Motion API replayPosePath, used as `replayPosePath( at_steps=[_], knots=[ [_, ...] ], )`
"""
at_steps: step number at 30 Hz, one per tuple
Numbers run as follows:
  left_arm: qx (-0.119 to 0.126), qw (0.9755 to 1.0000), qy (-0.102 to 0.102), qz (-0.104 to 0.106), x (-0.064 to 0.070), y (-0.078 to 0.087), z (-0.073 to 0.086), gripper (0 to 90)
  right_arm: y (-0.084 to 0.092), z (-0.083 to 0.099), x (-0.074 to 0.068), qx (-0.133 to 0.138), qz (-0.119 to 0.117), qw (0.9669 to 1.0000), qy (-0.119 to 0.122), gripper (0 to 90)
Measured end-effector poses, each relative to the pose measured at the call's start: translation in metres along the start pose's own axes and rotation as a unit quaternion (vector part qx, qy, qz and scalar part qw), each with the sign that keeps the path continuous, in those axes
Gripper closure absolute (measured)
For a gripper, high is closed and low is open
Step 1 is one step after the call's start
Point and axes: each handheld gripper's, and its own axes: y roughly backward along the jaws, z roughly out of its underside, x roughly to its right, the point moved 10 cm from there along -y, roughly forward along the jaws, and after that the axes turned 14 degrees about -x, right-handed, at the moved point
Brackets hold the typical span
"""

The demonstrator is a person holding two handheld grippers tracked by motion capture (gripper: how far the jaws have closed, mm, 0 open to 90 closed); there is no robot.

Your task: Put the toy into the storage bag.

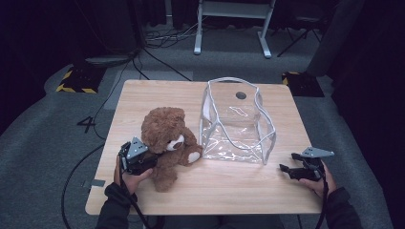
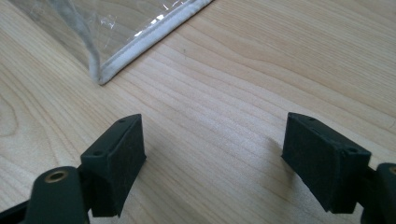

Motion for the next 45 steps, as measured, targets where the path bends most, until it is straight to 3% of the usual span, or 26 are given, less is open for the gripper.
replayPosePath(
  at_steps=[8, 18, 20, 26, 32, 45],
  knots=[
    [0.013, 0.9998, 0.004, -0.011, 0.002, 0.003, 0.000, 62.1, 0.000, 0.000, 0.000, 0.000, -0.001, 1.0000, 0.001, 20.3],
    [0.042, 0.9990, 0.014, -0.010, 0.004, 0.010, -0.007, 65.9, -0.001, -0.001, 0.000, 0.000, -0.001, 1.0000, 0.001, 20.0],
    [0.054, 0.9982, 0.021, -0.015, 0.005, 0.014, -0.011, 66.7, -0.001, -0.001, 0.000, 0.000, 0.000, 1.0000, 0.001, 20.0],
    [0.079, 0.9967, 0.016, -0.007, 0.011, 0.024, -0.020, 66.7, -0.001, -0.001, 0.000, 0.000, -0.001, 1.0000, 0.000, 20.0],
    [0.106, 0.9940, 0.027, -0.002, 0.008, 0.036, -0.029, 66.6, -0.001, -0.001, 0.000, 0.000, -0.001, 1.0000, 0.000, 20.0],
    [0.138, 0.9900, 0.029, 0.001, 0.008, 0.051, -0.045, 66.6, -0.001, -0.001, 0.000, 0.000, -0.001, 1.0000, 0.000, 20.0]
  ],
)
